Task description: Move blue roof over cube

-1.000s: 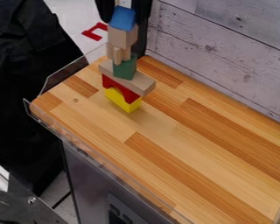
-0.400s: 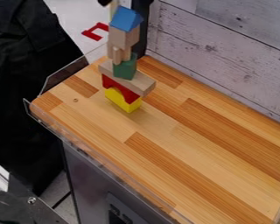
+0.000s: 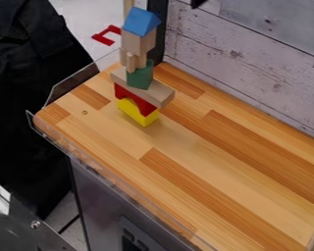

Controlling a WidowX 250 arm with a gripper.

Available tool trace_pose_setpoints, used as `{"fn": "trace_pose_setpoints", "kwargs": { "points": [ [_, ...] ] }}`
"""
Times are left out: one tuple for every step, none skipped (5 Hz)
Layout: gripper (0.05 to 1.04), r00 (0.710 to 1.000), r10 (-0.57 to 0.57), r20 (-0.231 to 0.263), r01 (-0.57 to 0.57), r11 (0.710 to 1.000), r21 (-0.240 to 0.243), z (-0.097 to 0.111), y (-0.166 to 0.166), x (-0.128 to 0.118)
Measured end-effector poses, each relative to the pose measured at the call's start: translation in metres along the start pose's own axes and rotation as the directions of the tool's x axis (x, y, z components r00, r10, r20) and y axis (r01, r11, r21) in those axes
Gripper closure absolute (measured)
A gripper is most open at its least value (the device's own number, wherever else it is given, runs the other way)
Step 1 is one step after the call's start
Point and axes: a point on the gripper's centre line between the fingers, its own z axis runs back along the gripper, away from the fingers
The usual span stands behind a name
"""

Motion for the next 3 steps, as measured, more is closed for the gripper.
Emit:
{"fn": "trace_pose_setpoints", "kwargs": {
  "points": [
    [0.083,0.998,-0.06,0.017,0.059,0.998,0.019,0.003,-0.029,-0.01],
    [0.083,0.997,-0.082,-0.005,0.082,0.997,0.013,-0.008,-0.045,-0.017],
    [0.083,0.996,-0.083,-0.031,0.083,0.997,0.003,-0.019,-0.054,-0.023]
  ]
}}
